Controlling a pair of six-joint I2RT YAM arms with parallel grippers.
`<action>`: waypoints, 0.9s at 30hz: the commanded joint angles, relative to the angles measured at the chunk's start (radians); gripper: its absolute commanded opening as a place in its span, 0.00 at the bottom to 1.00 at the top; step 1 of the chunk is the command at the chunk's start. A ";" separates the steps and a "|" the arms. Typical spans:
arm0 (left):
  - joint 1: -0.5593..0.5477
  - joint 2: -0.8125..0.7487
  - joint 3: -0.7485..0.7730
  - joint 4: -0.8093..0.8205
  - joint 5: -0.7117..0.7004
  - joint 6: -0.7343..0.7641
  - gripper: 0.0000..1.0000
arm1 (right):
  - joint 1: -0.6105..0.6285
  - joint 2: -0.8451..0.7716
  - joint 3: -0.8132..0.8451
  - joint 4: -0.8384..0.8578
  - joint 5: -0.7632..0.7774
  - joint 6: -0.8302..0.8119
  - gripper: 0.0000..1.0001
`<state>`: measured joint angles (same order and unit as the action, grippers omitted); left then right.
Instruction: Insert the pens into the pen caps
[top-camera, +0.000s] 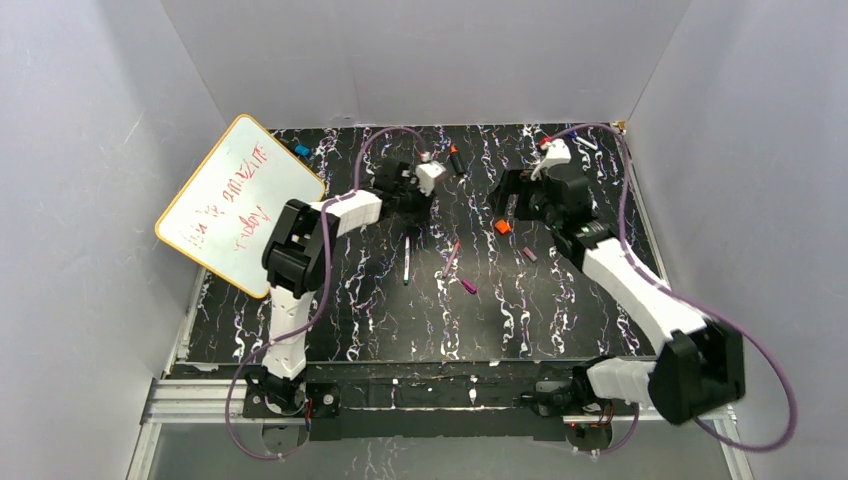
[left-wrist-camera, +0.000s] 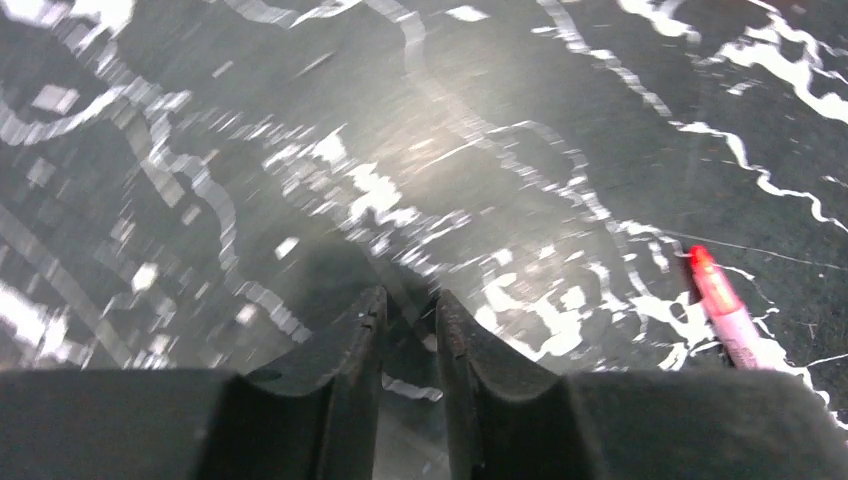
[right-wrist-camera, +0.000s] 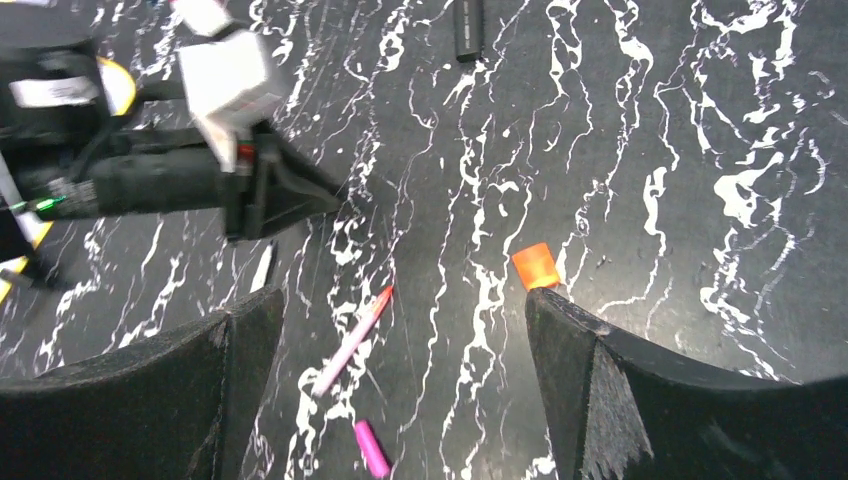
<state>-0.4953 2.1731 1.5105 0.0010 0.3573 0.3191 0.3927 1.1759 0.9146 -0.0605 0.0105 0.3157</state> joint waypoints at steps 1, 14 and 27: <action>0.129 -0.144 -0.074 0.122 -0.061 -0.303 0.27 | -0.005 0.234 0.135 0.117 0.062 0.060 0.99; 0.180 -0.469 -0.271 0.181 -0.023 -0.437 0.43 | 0.000 1.094 0.953 0.132 0.154 -0.204 0.99; 0.181 -0.432 -0.294 0.147 0.073 -0.400 0.46 | 0.014 1.353 1.251 0.135 0.144 -0.294 0.88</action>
<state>-0.3183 1.7271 1.2217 0.1600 0.3847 -0.0902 0.3992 2.4615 2.0499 0.0589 0.1551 0.0704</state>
